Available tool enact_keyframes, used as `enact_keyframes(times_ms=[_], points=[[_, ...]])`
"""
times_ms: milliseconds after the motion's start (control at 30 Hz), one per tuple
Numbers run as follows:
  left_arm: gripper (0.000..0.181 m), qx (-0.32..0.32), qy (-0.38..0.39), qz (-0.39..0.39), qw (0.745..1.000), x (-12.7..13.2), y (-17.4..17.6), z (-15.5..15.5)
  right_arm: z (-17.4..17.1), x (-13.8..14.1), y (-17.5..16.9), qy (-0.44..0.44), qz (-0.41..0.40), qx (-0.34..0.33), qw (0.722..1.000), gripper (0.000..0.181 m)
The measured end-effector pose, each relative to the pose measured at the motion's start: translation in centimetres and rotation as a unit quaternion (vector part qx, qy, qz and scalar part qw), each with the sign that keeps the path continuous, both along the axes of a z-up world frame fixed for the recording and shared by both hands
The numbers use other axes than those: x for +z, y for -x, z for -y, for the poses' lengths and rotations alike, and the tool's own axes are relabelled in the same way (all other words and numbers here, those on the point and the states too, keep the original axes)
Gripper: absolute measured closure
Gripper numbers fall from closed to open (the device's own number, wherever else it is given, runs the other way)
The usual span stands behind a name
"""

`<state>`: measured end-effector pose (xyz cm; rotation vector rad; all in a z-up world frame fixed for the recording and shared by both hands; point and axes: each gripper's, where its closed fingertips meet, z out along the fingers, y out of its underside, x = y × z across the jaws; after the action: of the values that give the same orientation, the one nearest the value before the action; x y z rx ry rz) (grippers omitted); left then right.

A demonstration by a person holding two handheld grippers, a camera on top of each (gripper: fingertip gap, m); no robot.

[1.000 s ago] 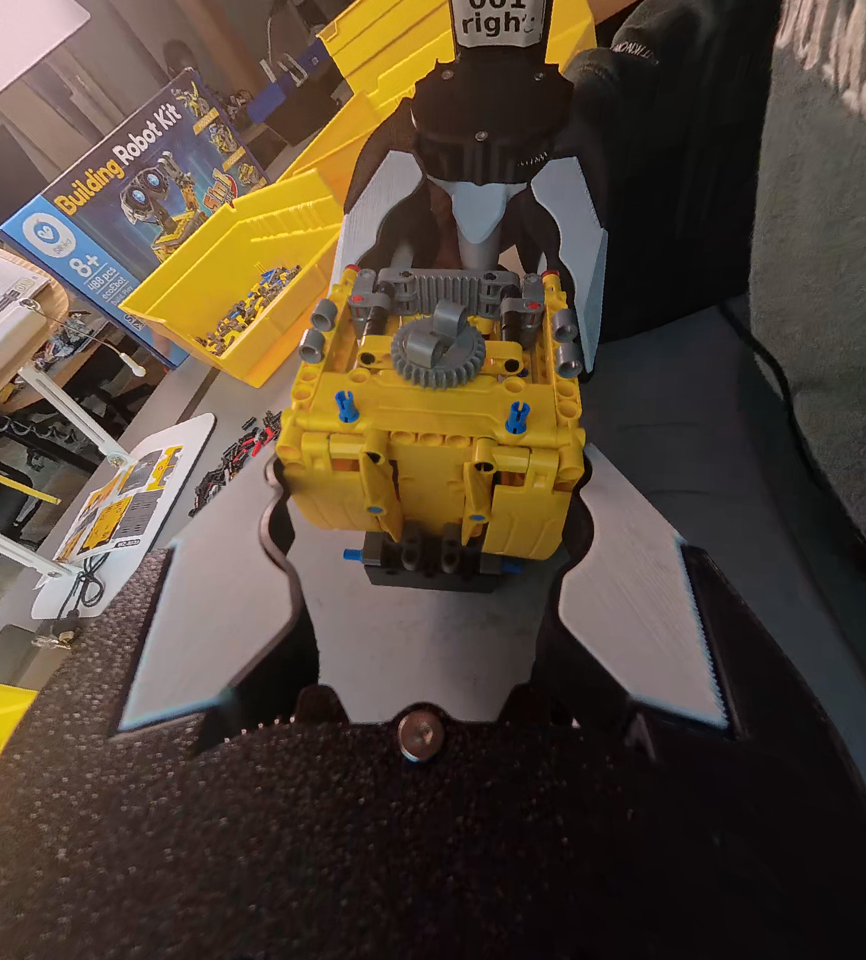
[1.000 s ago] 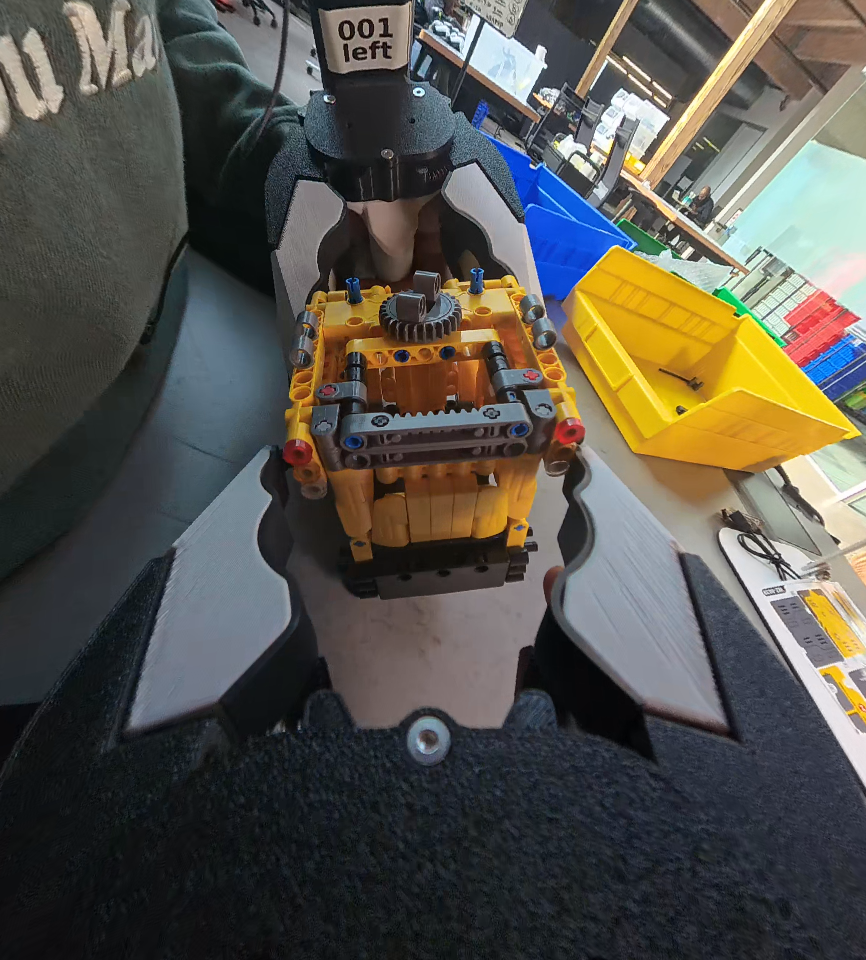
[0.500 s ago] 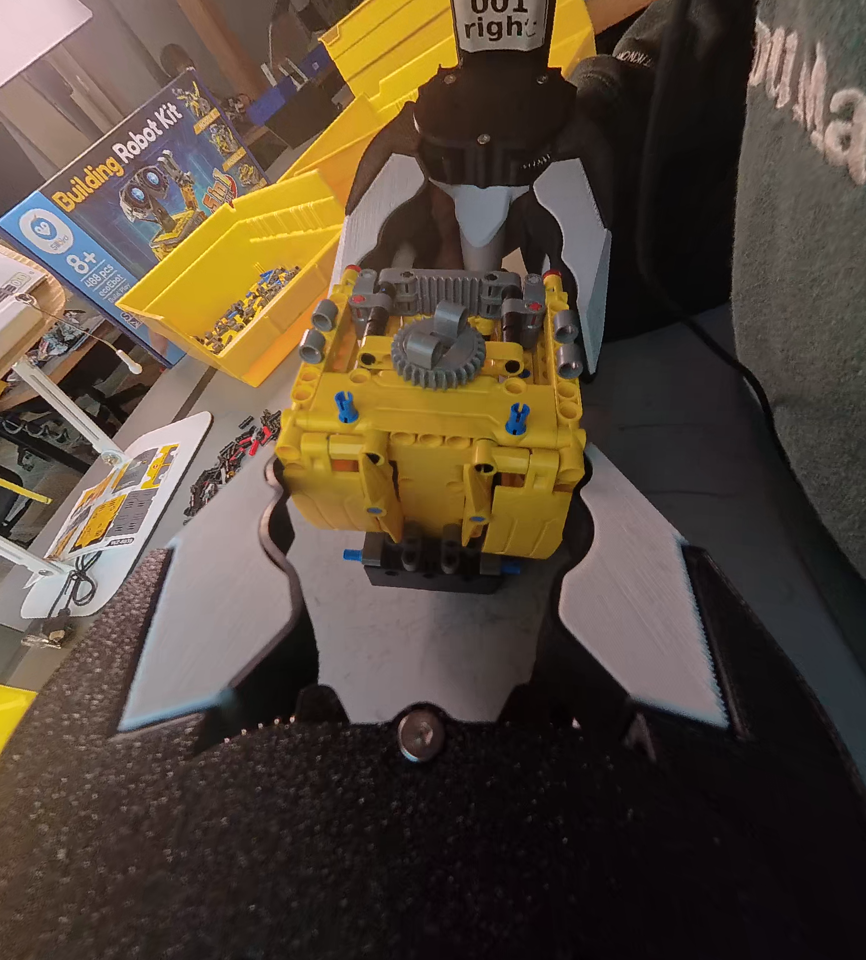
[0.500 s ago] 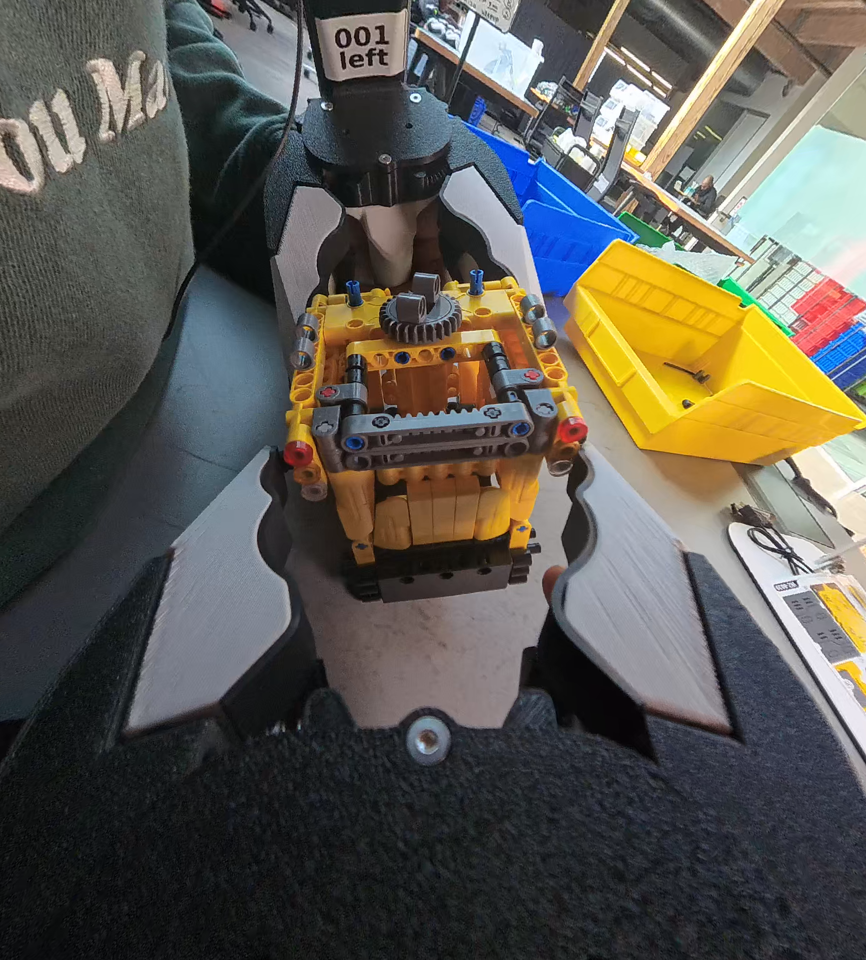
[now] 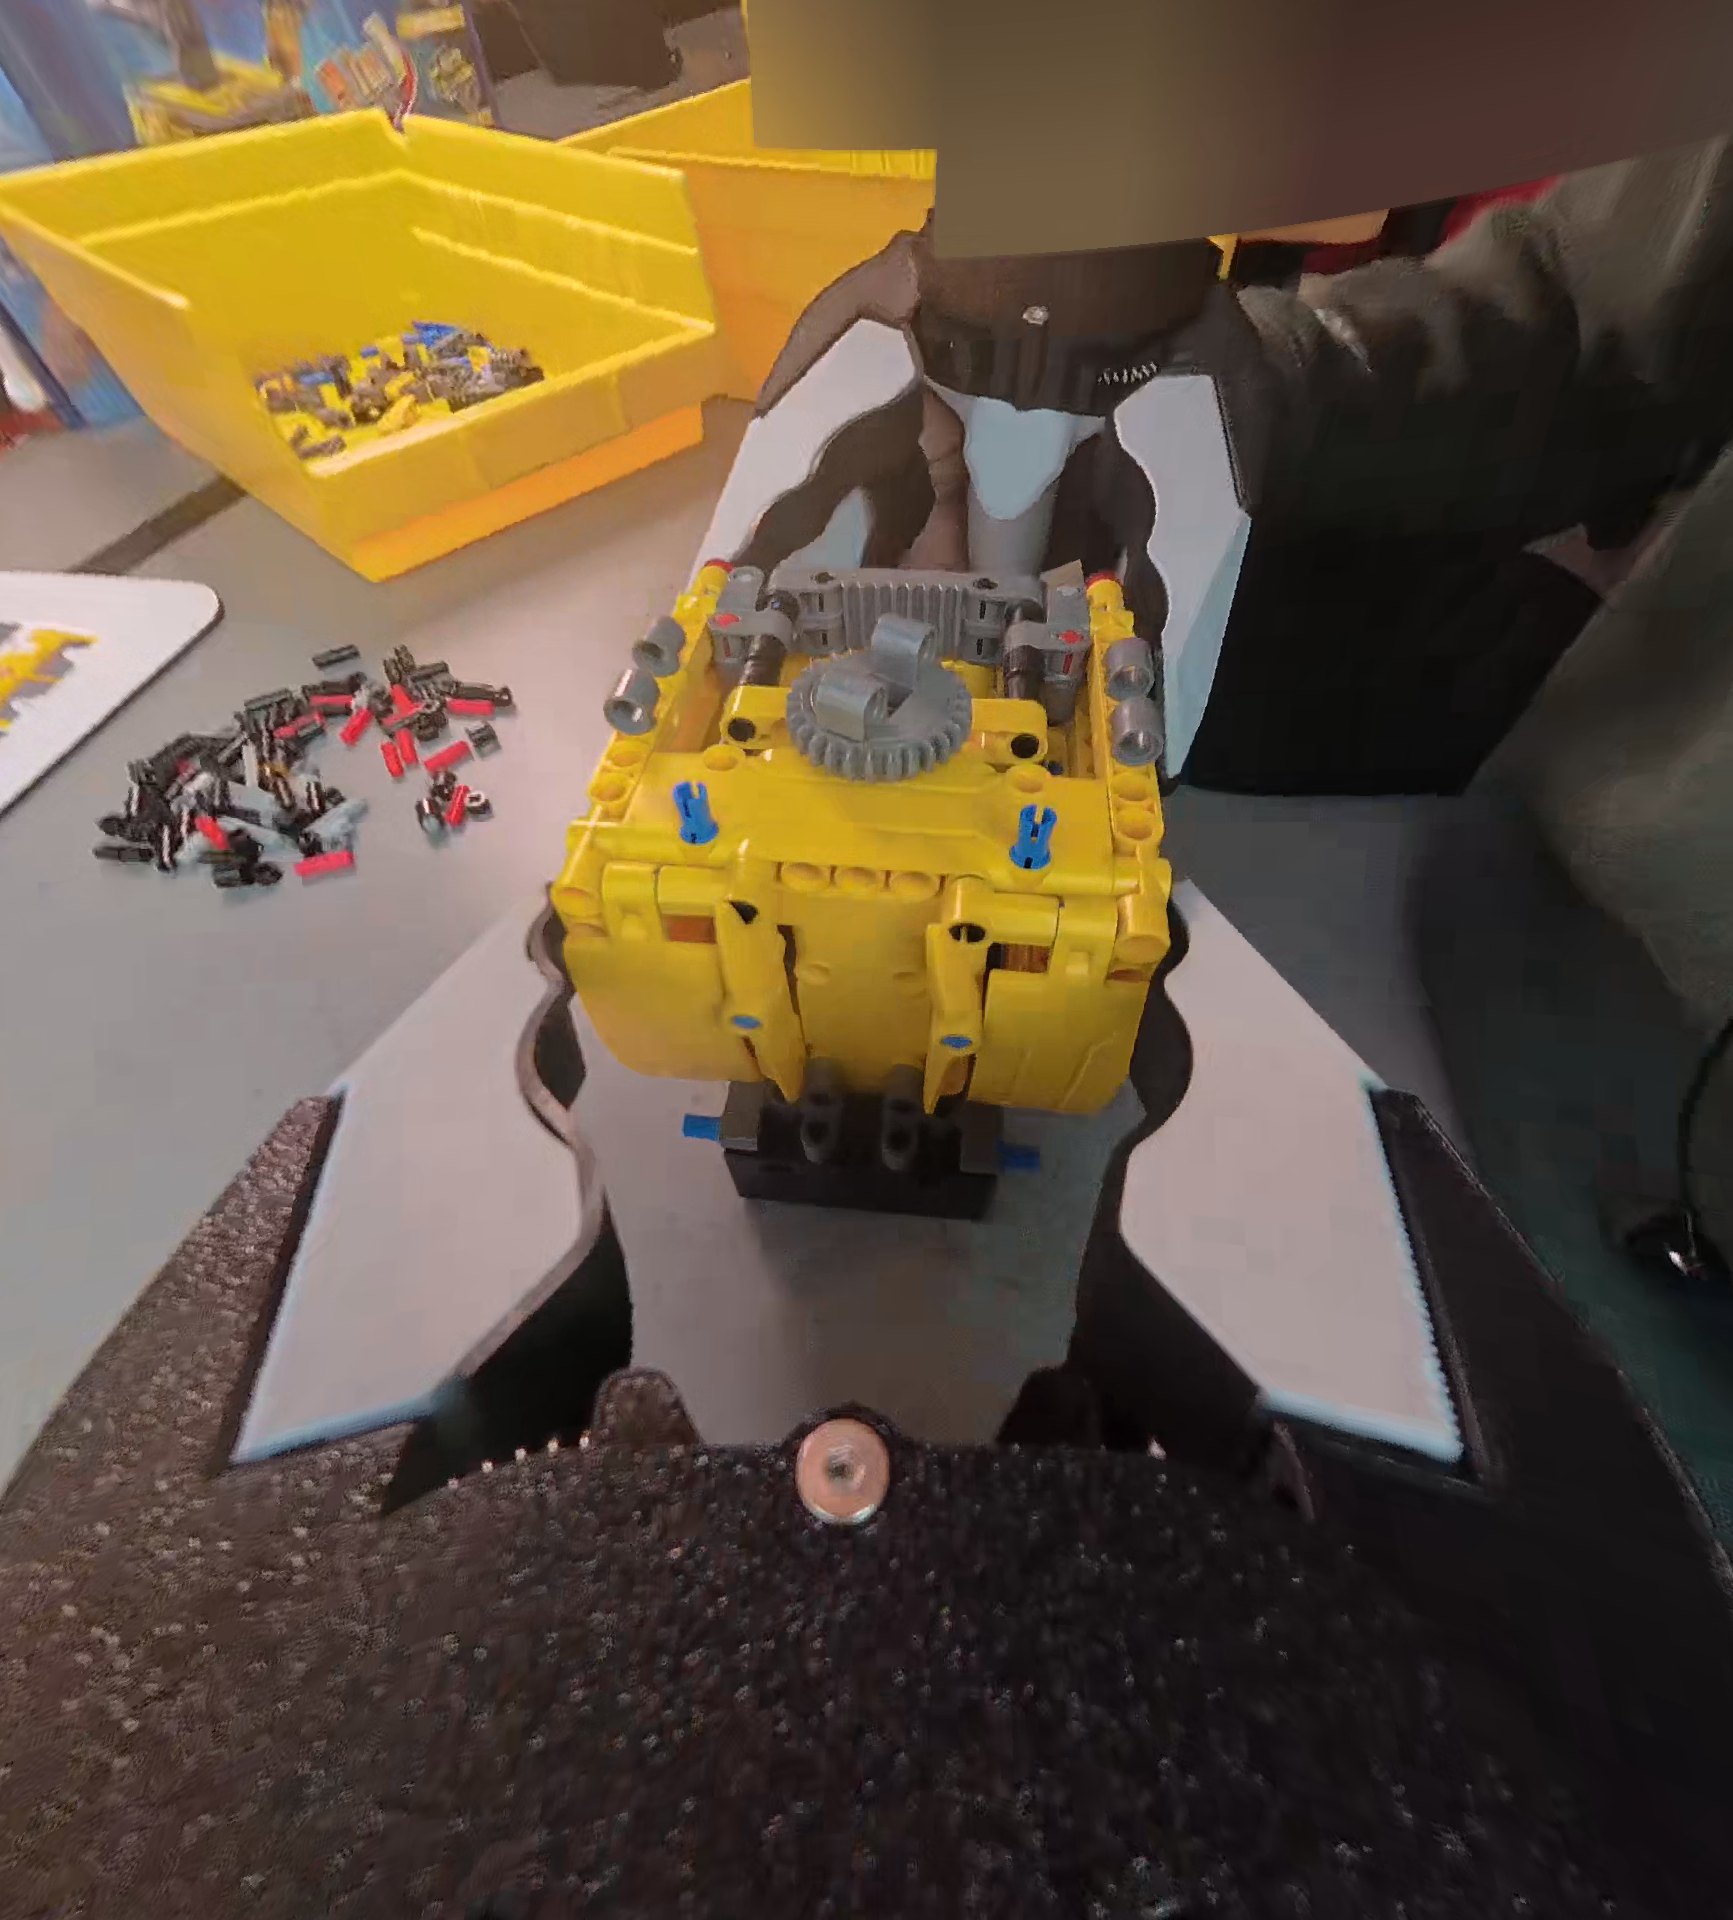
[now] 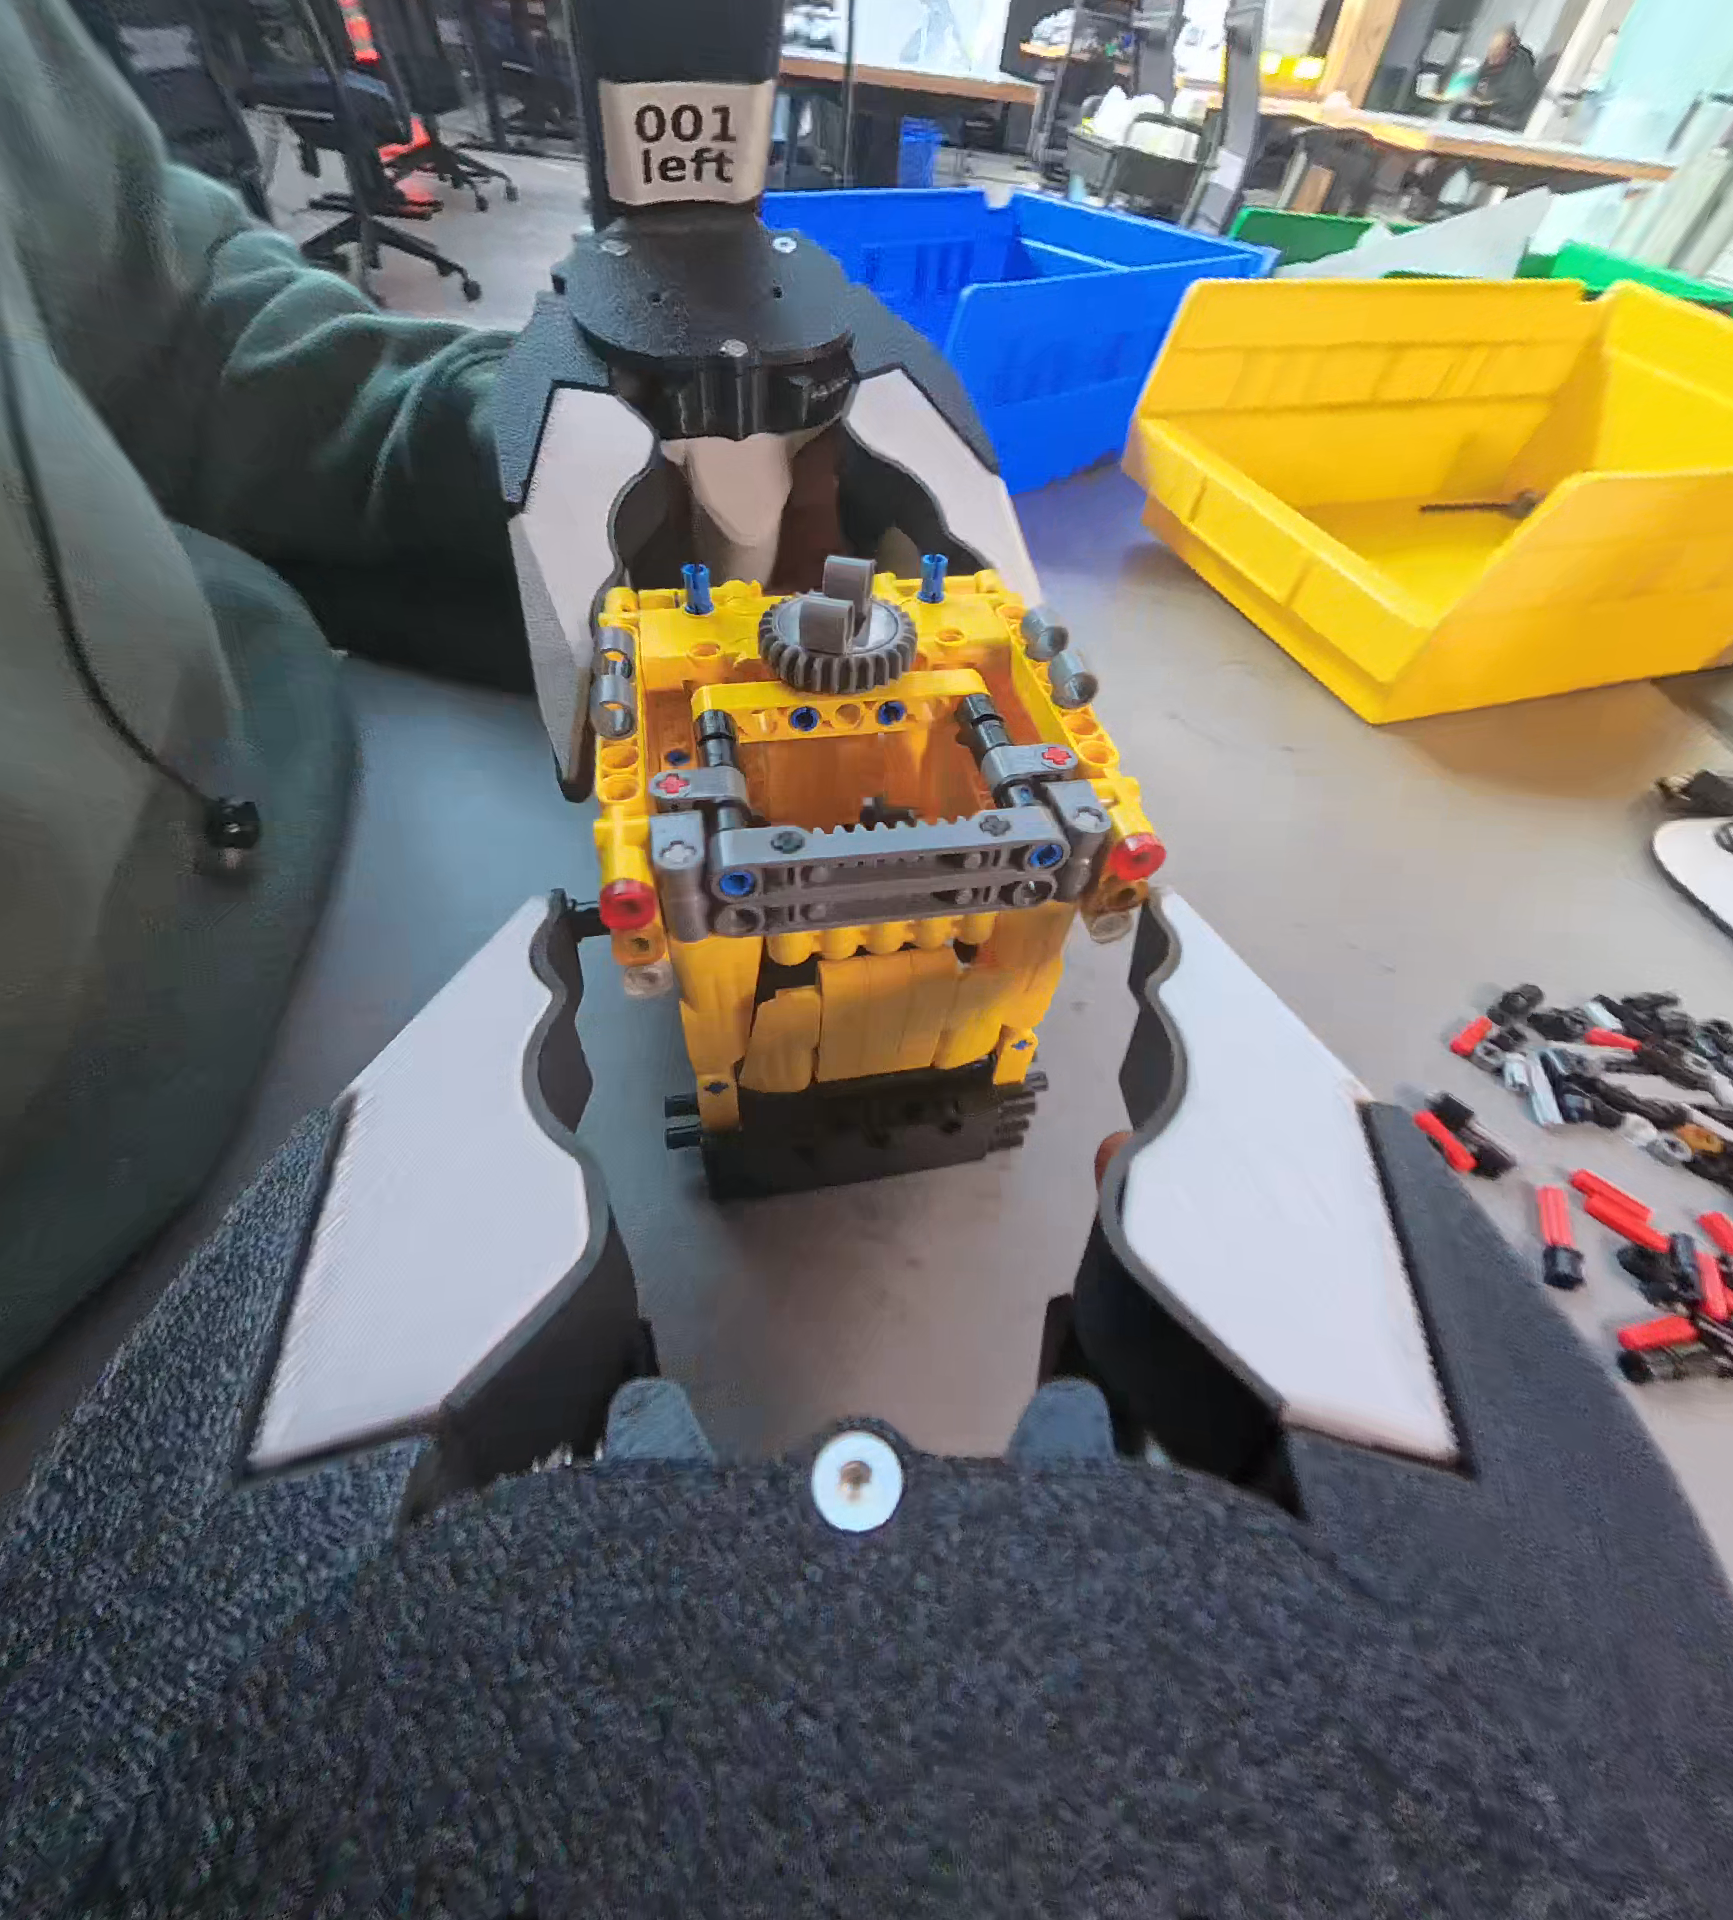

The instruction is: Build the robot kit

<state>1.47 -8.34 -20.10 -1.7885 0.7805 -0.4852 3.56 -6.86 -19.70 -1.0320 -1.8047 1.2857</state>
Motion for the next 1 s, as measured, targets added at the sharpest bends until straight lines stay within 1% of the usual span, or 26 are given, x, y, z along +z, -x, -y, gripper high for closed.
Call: enact_keyframes(times_ms=[67,167,233,333,400,467,533,633,700,767,833,867,1000], points=[[0.073,0.008,0.033,0.044,0.998,0.1,0.7,-0.6,-1.3,0.5,0.1,0.017,-0.005,-0.026,1.000,0.085],[0.073,0.009,0.047,0.066,0.997,0.3,1.0,-1.2,-2.0,0.7,-0.1,0.028,-0.004,-0.033,0.999,0.091],[0.073,0.010,0.052,0.075,0.996,0.4,1.2,-1.6,-2.3,0.9,-0.1,0.022,-0.014,-0.041,0.999,0.096],[0.072,0.009,0.069,0.097,0.993,0.4,1.6,-2.2,-2.9,0.8,-0.2,0.006,-0.017,-0.054,0.998,0.112],[0.072,0.008,0.077,0.112,0.991,0.6,1.9,-2.4,-3.3,0.5,-0.3,-0.017,-0.018,-0.065,0.998,0.118],[0.072,0.006,0.066,0.126,0.990,1.1,2.1,-2.2,-3.4,0.3,-0.4,-0.028,-0.019,-0.071,0.997,0.119],[0.073,0.011,0.051,0.129,0.990,1.5,2.4,-1.9,-3.0,0.1,-0.6,-0.030,-0.014,-0.062,0.998,0.119],[0.071,0.011,0.036,0.115,0.993,1.6,2.7,-1.0,-2.6,0.1,-0.7,-0.040,-0.016,-0.053,0.998,0.119],[0.070,0.014,0.019,0.089,0.996,1.5,2.9,-0.4,-2.6,0.0,-0.7,-0.041,-0.015,-0.052,0.998,0.118],[0.071,0.028,0.013,0.052,0.998,0.8,3.4,-0.3,-2.8,-0.3,-0.6,-0.058,-0.010,-0.062,0.996,0.113],[0.070,0.043,0.018,0.004,0.999,-0.4,3.9,-0.4,-3.0,-0.9,-0.6,-0.082,0.005,-0.069,0.994,0.104],[0.070,0.045,0.020,-0.007,0.999,-0.7,3.9,-0.4,-3.1,-1.0,-0.5,-0.092,0.007,-0.072,0.993,0.103],[0.082,0.067,0.021,-0.035,0.997,-1.3,4.1,-0.9,-2.9,-1.1,-0.4,-0.116,-0.006,-0.079,0.990,0.110]])
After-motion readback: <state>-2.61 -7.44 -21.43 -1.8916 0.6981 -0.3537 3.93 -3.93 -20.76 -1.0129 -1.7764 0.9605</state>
